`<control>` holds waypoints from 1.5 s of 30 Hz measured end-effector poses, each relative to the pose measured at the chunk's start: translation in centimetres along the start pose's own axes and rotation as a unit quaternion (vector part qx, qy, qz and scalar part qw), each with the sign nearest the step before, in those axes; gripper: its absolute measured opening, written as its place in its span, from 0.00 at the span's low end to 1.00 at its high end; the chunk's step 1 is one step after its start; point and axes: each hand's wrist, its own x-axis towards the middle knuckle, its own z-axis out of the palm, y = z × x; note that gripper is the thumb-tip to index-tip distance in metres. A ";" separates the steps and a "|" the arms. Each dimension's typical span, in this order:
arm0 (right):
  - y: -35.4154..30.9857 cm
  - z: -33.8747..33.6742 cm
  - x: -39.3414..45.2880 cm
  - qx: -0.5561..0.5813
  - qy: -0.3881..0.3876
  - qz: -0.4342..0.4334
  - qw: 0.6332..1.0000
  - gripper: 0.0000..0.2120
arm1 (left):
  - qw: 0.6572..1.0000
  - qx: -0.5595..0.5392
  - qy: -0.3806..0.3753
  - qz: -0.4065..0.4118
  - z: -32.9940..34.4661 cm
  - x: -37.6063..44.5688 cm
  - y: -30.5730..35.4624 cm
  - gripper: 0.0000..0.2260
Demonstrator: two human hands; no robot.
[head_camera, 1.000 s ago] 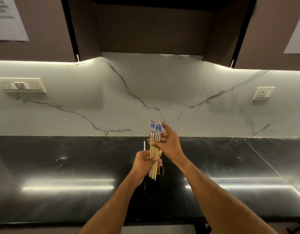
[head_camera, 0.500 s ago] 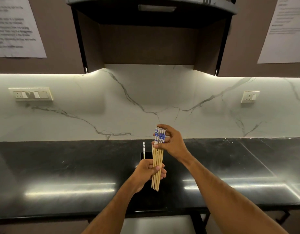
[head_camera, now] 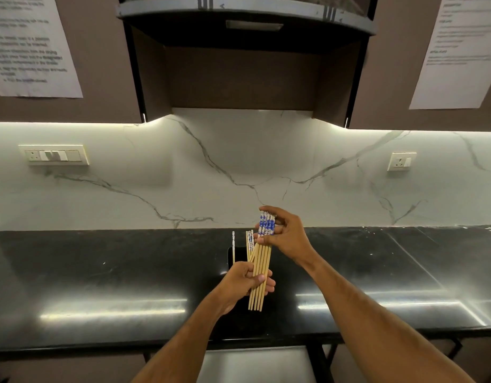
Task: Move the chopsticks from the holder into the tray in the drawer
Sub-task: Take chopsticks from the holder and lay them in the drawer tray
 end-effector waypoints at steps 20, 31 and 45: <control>0.0 0.1 -1.6 -0.026 0.000 -0.008 1.000 0.33 | 0.999 0.018 0.043 0.012 1.3 -0.8 -0.3 0.08; 1.8 -0.1 -3.3 -0.030 0.024 0.017 0.999 0.43 | 0.995 0.076 0.063 -0.010 0.9 -0.9 -1.3 0.07; 4.6 3.2 -7.7 -0.537 -0.213 -0.147 0.803 0.20 | 0.805 0.588 0.046 -0.064 -0.6 -1.5 -3.6 0.06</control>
